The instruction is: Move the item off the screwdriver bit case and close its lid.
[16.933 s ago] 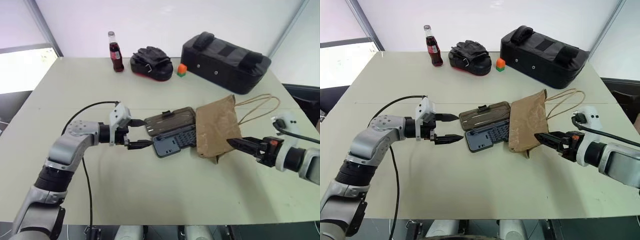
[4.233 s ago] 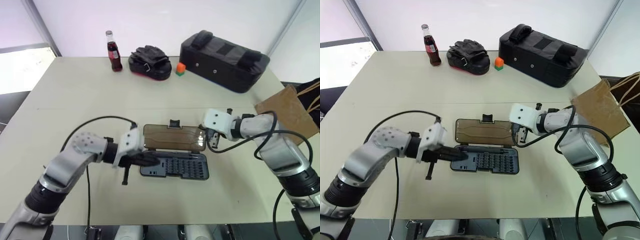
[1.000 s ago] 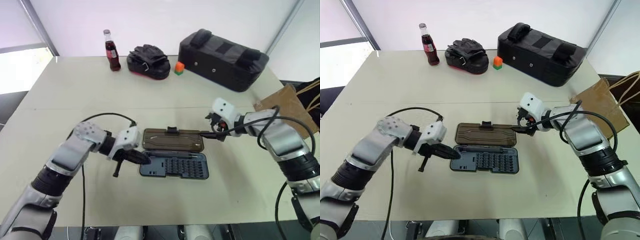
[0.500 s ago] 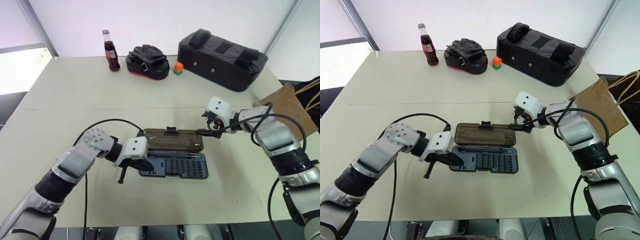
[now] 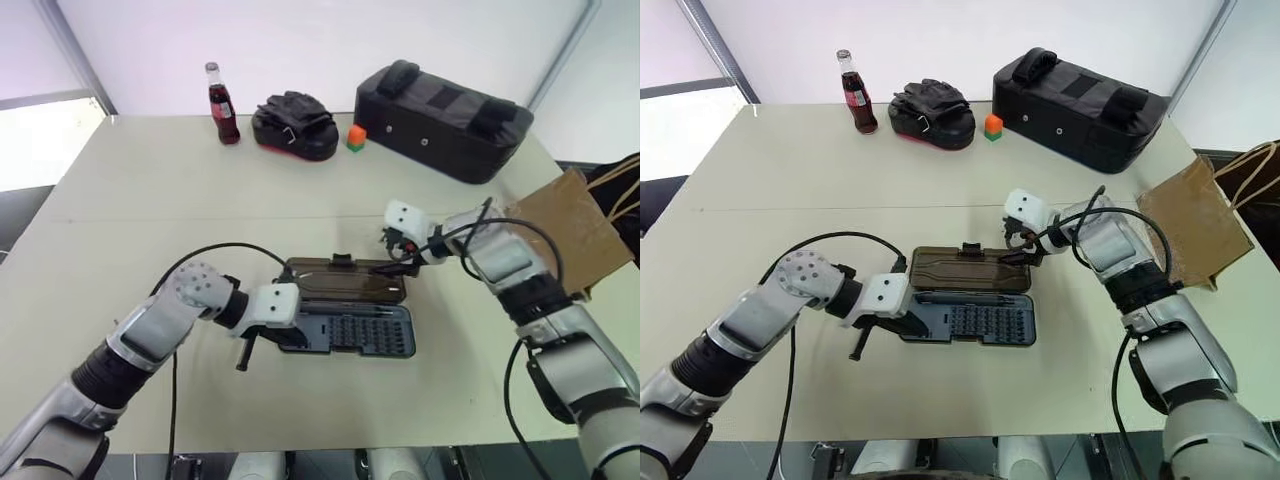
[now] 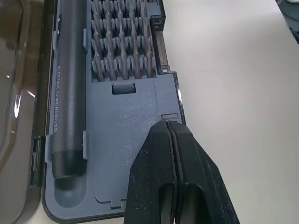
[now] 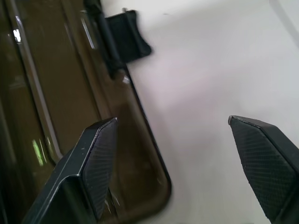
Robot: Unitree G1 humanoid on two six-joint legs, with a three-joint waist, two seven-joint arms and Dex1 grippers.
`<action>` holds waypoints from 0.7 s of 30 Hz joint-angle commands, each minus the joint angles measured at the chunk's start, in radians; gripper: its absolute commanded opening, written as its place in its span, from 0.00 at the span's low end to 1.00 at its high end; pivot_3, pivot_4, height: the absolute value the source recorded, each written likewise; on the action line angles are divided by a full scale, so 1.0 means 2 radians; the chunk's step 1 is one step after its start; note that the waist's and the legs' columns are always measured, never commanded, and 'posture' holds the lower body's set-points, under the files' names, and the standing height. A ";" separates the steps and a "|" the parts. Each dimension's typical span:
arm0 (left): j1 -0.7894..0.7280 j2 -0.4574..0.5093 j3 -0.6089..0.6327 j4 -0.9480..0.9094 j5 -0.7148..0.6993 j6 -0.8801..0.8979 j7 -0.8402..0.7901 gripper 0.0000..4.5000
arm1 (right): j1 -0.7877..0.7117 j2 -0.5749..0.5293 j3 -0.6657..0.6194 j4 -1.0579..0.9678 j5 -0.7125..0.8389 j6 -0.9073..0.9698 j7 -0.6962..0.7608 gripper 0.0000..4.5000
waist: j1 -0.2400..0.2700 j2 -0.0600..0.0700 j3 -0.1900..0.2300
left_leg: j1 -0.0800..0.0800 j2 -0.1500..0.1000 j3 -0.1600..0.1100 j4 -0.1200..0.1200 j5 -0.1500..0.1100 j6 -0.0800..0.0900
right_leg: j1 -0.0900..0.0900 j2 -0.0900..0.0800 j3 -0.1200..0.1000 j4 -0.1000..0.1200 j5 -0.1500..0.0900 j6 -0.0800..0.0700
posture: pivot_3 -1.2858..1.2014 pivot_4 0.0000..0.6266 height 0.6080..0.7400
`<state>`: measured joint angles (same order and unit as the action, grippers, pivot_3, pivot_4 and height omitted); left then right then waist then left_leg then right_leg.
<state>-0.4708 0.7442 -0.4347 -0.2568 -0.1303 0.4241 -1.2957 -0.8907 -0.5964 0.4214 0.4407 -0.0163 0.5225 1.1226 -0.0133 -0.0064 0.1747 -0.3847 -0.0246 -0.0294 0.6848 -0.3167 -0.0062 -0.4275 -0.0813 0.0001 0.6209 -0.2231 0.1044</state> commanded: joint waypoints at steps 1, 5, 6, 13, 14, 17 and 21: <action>0.022 -0.001 -0.011 0.010 0.015 0.002 0.014 0.00 | -0.015 0.008 0.002 0.034 0.009 -0.002 0.053 0.44 | 0.000 0.000 0.000 | 0.000 0.000 0.000 0.000 0.000 0.000 | 0.000 0.000 0.000 0.000 0.000 0.000 | 0.52 0.24 1.00; 0.034 -0.004 -0.005 0.006 0.013 0.002 0.022 0.00 | -0.016 0.009 0.013 0.058 0.000 -0.017 0.103 0.01 | 0.000 0.000 0.000 | 0.002 0.000 0.000 0.000 0.000 0.000 | 0.002 0.000 0.000 0.000 0.000 0.000 | 0.52 0.24 1.00; 0.037 -0.004 -0.004 0.004 0.012 0.003 0.024 0.00 | -0.016 0.008 0.015 0.062 -0.005 -0.026 0.109 0.01 | 0.000 0.000 0.000 | 0.003 0.000 0.000 0.000 0.000 0.000 | 0.003 0.000 0.000 0.000 0.000 0.000 | 0.52 0.24 1.00; 0.049 -0.005 0.002 0.004 0.006 0.006 0.034 0.00 | -0.016 0.010 0.017 0.105 -0.057 -0.151 0.073 0.01 | -0.002 0.001 -0.001 | 0.007 0.000 0.000 -0.001 0.000 0.000 | 0.007 0.000 0.000 -0.001 0.000 0.000 | 0.52 0.24 1.00; 0.050 -0.006 0.002 0.004 0.006 0.006 0.035 0.00 | -0.020 0.010 0.015 0.113 -0.069 -0.178 0.051 0.01 | -0.003 0.001 -0.001 | 0.007 0.000 0.000 -0.001 0.000 0.000 | 0.007 0.000 0.000 -0.001 0.000 0.000 | 0.52 0.24 1.00; 0.051 -0.009 0.003 0.008 0.005 0.005 0.039 0.00 | -0.031 0.006 0.011 0.119 -0.099 -0.252 0.000 0.01 | -0.005 0.001 -0.001 | 0.012 0.000 0.000 -0.001 0.000 0.000 | 0.011 0.000 0.000 -0.001 0.000 -0.001 | 0.52 0.24 1.00; 0.049 -0.016 0.004 0.016 0.004 0.004 0.044 0.00 | -0.032 -0.010 -0.004 0.076 -0.110 -0.275 -0.023 0.01 | -0.005 0.001 -0.001 | 0.014 0.001 0.000 -0.001 0.000 0.000 | 0.013 0.000 0.001 0.000 -0.001 -0.002 | 0.52 0.24 1.00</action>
<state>-0.3919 0.7090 -0.3987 -0.2506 -0.1389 0.4219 -1.2097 -0.9317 -0.5728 0.4618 0.6335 -0.1957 -0.0179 1.1490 -0.0224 -0.0047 0.1735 -0.3563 -0.0217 -0.0287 0.6834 -0.3161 -0.0073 -0.4017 -0.0808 0.0021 0.6203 -0.2253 0.1005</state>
